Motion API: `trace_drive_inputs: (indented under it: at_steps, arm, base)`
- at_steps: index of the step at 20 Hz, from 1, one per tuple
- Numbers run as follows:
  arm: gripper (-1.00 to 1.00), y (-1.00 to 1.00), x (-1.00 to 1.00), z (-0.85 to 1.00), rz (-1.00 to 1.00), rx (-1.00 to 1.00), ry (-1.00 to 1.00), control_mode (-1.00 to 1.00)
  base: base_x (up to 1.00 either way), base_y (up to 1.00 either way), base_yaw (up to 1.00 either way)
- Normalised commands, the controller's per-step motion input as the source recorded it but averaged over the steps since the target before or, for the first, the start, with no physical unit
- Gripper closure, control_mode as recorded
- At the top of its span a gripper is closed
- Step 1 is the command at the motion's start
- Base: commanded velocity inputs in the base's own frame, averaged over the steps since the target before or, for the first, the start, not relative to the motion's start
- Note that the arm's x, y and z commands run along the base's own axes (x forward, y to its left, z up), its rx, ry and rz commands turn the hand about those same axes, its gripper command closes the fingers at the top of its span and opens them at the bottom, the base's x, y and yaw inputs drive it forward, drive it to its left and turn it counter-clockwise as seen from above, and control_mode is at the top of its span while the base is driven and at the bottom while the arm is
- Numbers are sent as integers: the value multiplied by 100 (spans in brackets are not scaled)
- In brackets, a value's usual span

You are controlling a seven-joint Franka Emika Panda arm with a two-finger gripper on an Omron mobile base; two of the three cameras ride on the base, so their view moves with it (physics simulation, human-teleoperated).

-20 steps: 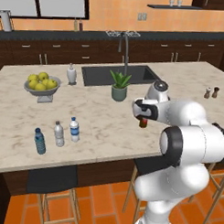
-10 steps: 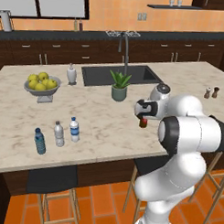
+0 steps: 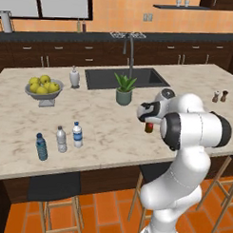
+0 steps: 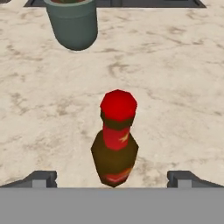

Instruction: Move the plastic bottles in the middle to the plastics group, and the glass bottles in the middle to the glass group.

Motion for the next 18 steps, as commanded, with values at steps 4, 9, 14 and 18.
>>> trace_drive_inputs:
  at_steps: [4,9,14,18]
  arm:
    - [-100,0,16,-12,3,0,0,-100]
    - [-100,0,17,-16,3,0,0,-100]
    - [-100,0,12,-14,2,0,0,-100]
    - [-100,0,14,-2,2,0,0,-100]
  base:
    - [0,0,0]
    - [0,0,0]
    - [0,0,0]
    - [0,0,0]
